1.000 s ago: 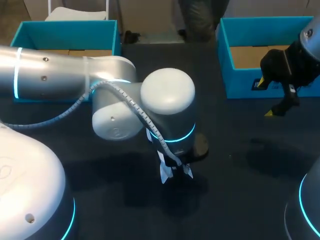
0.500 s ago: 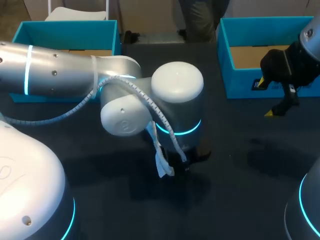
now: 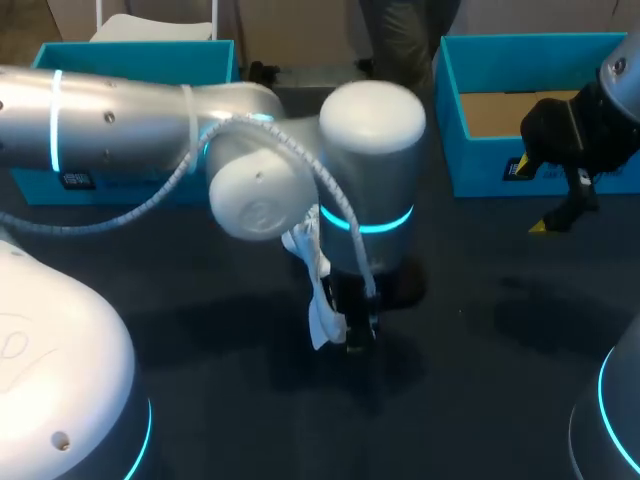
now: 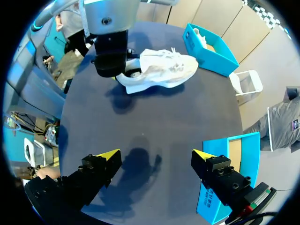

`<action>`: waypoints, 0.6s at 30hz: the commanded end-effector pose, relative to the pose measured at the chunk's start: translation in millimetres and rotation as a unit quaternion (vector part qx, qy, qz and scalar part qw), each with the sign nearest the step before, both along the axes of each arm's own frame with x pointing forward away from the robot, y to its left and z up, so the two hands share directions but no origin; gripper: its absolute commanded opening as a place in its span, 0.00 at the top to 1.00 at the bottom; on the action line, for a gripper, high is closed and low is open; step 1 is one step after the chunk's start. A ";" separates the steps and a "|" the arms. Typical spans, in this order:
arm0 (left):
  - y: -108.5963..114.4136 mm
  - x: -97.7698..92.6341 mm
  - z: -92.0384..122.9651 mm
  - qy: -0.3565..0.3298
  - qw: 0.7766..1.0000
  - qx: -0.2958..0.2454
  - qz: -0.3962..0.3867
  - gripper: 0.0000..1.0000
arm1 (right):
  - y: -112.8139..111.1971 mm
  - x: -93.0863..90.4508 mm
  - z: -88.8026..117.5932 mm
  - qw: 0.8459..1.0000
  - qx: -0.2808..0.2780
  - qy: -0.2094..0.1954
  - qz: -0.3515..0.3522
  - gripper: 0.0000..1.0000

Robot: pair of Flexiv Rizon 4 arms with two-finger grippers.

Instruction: Take the shoe out of the shoebox, open the shoe tongue, remove and reinsert the insole, then place the shoe into the shoebox

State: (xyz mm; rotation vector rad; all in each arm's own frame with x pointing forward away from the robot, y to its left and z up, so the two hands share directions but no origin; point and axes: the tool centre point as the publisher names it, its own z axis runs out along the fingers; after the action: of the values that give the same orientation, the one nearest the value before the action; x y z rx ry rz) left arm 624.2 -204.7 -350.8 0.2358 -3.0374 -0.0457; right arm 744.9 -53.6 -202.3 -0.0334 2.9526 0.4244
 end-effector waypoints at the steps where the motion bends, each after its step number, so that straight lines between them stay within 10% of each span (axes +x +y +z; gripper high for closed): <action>1: 10.1 9.4 48.0 0.012 1.000 -0.003 -0.001 1.00 | 0.5 0.8 -1.1 1.000 -0.001 0.000 0.000 0.00; 18: 30.6 28.0 144.1 0.078 0.996 -0.026 -0.021 1.00 | 0.5 0.8 -1.1 1.000 -0.001 0.000 0.000 0.00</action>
State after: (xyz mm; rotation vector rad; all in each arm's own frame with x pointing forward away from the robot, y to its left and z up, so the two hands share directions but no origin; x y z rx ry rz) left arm 646.4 -184.0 -233.5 0.1661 -2.8938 -0.0032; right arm 745.0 -53.6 -202.3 -0.0334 2.9526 0.4244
